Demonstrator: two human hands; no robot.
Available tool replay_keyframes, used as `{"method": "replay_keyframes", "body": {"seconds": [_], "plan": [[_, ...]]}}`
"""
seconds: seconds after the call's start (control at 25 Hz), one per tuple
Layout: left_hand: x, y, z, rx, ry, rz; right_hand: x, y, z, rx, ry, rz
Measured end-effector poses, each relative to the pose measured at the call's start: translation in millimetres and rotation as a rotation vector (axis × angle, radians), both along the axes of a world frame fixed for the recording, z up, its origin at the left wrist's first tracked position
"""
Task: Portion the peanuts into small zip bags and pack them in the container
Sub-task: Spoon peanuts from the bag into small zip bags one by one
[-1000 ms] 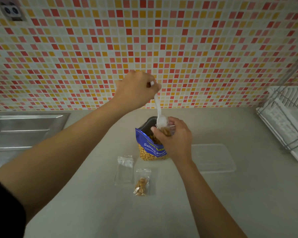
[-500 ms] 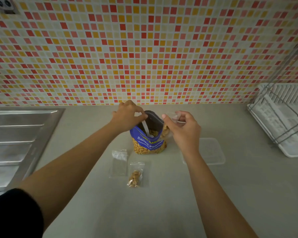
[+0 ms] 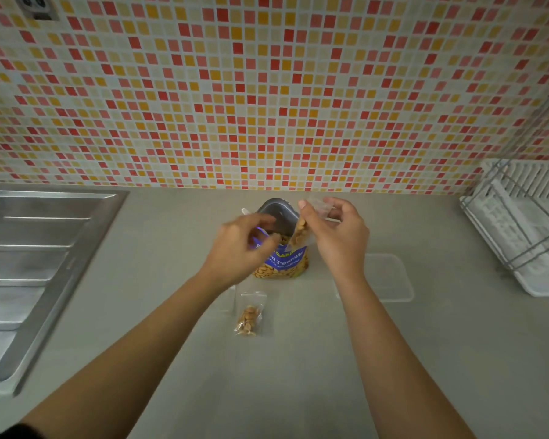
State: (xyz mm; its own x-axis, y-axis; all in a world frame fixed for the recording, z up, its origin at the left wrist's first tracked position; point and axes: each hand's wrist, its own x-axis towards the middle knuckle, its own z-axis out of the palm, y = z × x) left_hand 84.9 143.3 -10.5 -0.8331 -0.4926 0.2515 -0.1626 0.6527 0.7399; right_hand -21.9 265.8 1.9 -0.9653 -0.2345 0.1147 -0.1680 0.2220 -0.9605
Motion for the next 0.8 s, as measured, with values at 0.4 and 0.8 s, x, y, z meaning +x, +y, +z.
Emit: {"method": "replay_keyframes", "body": {"seconds": [0.4, 0.8], "plan": [[20, 46, -76, 0.785, -0.073, 0.058, 3, 32, -78, 0.008, -0.144, 0.272], [31, 69, -151, 0.359, -0.342, 0.376, 9, 21, -185, 0.356, -0.171, 0.222]]}}
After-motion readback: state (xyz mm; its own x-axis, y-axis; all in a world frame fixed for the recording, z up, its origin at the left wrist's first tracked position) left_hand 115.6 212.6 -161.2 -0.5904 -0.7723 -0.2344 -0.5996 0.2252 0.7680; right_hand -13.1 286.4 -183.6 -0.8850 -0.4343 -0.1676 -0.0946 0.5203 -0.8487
